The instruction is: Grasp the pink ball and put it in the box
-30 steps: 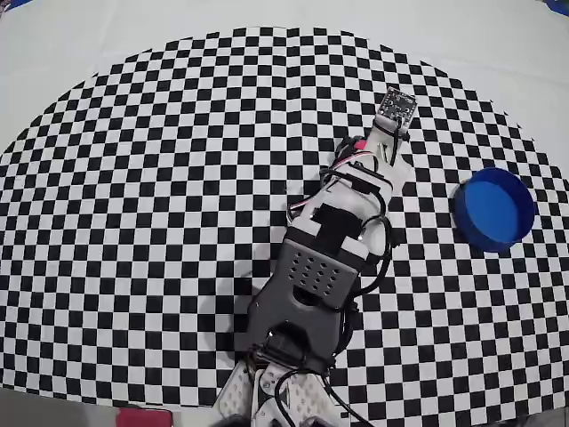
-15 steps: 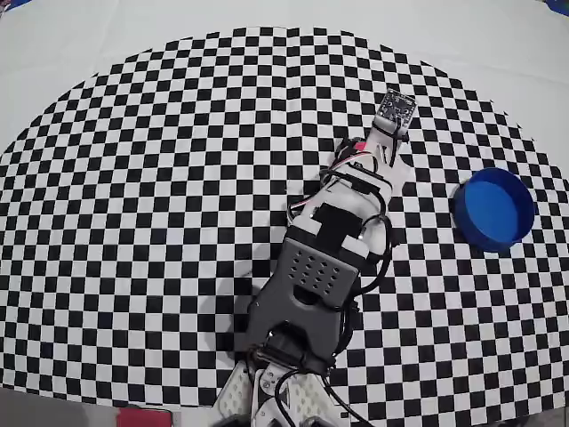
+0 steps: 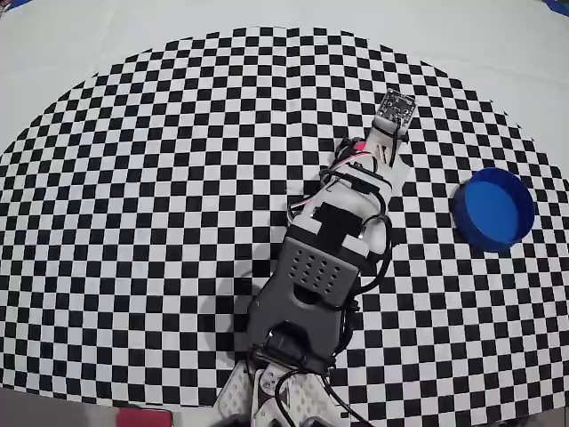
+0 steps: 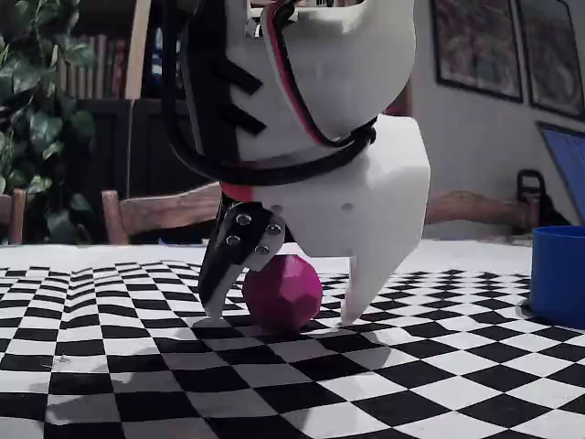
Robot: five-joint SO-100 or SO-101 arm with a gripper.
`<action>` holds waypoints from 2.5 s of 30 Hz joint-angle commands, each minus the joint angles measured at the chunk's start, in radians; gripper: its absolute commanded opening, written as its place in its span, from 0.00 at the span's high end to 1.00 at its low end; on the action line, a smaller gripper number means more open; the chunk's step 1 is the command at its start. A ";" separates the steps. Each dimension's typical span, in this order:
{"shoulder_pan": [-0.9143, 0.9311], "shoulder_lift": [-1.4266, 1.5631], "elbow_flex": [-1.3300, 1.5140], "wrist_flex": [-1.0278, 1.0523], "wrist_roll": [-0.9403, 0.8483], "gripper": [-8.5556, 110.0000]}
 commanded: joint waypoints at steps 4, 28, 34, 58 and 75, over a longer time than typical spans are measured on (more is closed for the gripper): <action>-0.003 0.009 -0.018 0.003 0.002 0.68; -0.005 0.083 0.005 0.002 -0.003 0.93; 0.000 0.163 0.044 0.002 -0.005 0.93; 0.034 0.606 0.327 0.002 -0.005 0.93; 0.146 0.713 0.373 -0.006 -0.005 0.93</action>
